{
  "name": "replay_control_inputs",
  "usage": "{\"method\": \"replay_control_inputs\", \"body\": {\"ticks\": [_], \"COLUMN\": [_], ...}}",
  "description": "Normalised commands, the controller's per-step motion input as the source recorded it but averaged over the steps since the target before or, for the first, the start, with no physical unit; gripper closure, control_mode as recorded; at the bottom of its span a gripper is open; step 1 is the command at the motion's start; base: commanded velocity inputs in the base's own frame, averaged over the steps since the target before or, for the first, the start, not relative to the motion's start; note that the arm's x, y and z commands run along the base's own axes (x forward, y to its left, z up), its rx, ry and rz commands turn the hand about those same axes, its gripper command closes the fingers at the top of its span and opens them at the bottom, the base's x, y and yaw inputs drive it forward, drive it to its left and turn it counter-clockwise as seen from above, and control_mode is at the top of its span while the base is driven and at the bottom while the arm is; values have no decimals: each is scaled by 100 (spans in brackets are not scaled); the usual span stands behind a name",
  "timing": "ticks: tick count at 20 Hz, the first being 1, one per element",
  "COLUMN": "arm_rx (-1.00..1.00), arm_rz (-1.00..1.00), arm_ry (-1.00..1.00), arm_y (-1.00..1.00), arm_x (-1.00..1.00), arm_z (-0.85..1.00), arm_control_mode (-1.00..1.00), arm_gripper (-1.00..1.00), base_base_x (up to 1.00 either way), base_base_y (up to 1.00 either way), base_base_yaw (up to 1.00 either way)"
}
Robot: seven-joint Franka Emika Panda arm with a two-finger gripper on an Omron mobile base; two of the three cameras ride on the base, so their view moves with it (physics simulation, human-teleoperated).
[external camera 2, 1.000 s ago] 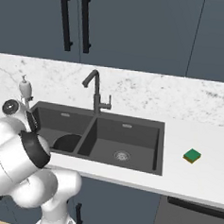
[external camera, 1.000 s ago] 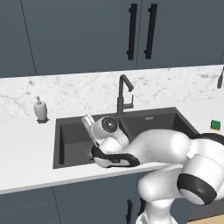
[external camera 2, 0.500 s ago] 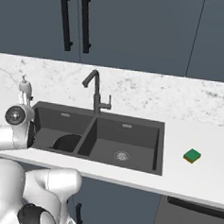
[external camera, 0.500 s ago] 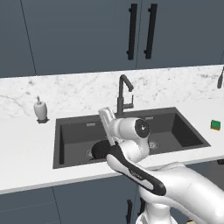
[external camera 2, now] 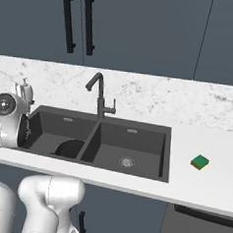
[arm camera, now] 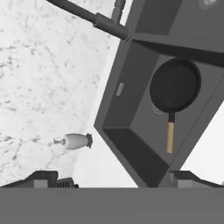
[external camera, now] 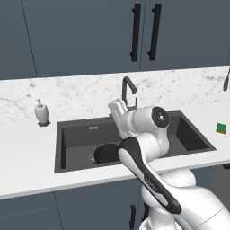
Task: Pick the pan and sponge and place them into the sink. Then turn on the water.
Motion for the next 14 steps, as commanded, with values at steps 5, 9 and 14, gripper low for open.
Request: {"method": "replay_control_inputs", "body": {"ticks": [5,9,14], "arm_rx": [-17,-11,-2], "arm_rz": [-17,-20,-14], "arm_ry": [28,3,0], "arm_y": [-71,-97,-100], "arm_x": [-25,-41,-60], "arm_z": [42,-2,-18], "arm_control_mode": [-100,-100,-100], "arm_gripper": [-100,-100,-100], "base_base_x": [0,0,0], "base_base_y": [0,0,0], "base_base_yaw": [0,0,0]}}
